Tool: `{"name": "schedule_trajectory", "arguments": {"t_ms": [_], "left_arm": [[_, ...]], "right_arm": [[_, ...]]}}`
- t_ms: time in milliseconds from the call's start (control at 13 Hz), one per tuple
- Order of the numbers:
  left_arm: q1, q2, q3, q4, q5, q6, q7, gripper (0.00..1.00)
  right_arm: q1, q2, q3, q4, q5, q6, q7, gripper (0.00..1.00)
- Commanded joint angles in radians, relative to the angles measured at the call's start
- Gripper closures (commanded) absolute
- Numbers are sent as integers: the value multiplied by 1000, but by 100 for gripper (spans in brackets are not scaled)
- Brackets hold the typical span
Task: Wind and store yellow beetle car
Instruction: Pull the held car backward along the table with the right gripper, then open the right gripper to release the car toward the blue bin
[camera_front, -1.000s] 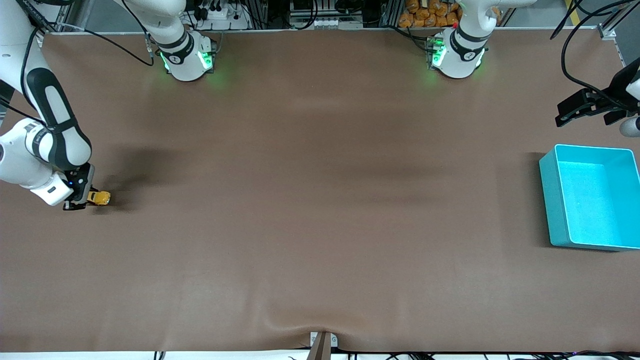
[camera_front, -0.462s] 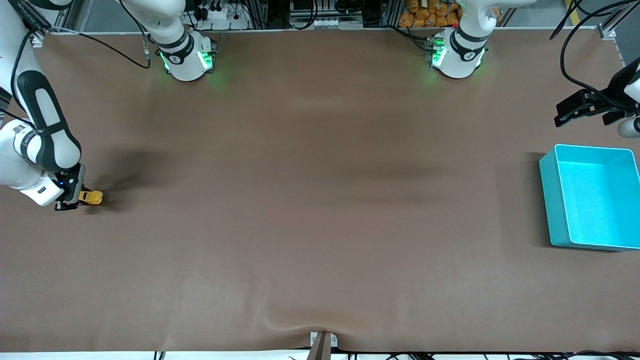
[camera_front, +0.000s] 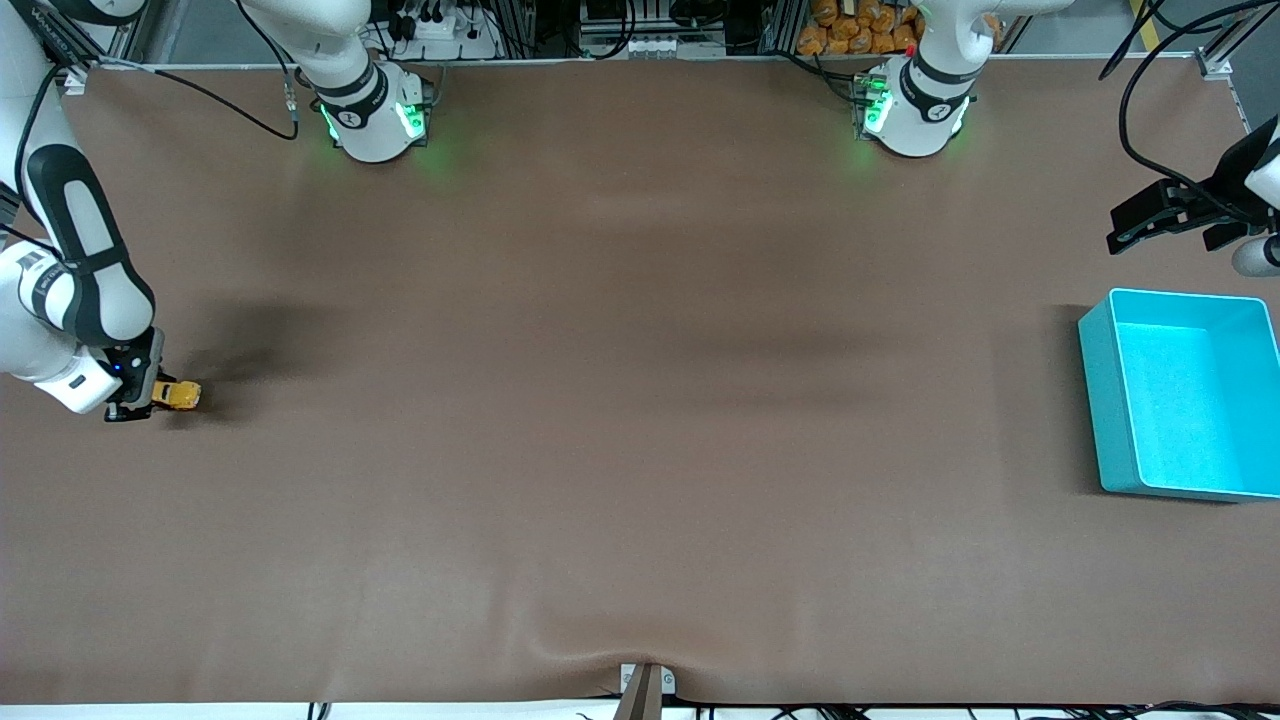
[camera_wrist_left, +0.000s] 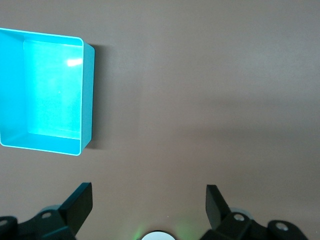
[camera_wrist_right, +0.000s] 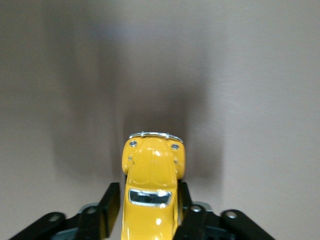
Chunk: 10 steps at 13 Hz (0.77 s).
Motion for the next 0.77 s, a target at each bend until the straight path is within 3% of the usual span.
{"name": "schedule_trajectory", "arguments": {"t_ms": [0,385,692], "left_arm": [[-2,-8,0,-11,-10,-1,-9,0],[0,-7,0,-10,-10,-1,-9,0],[0,-8,0,-13,-10,-1,-14,0]], "right_arm": [[-31,69,10,67,7,-63,-25,0],[-25,68,10,154,3,-195,-30,0],[-30,68,12,162,-1,-210,-39,0]]}}
